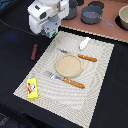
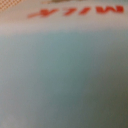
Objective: Interact with the objects in diverse but meaningful ways.
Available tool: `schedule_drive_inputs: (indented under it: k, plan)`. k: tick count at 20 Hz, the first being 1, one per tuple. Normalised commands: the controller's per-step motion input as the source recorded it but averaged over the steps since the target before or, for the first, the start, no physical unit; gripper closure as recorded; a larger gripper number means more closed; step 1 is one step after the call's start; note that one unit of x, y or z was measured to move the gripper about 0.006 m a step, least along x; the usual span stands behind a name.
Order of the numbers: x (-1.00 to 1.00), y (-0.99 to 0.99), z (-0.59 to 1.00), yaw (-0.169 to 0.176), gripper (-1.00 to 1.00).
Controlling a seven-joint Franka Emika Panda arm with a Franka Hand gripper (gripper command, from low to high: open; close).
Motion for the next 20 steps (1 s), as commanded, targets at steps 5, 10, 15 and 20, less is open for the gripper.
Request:
schedule_drive_inputs:
  k: [5,10,15,20]
  plan:
    - [-0.61,0.17,-0.34,-0.007,1.0]
    - [-0.45,0.25,-0.22,0.0,-1.0]
    - [0.0,0.43,0.39,-0.006,-1.0]
    - [0.06,0.33,0.48,-0.011,-1.0]
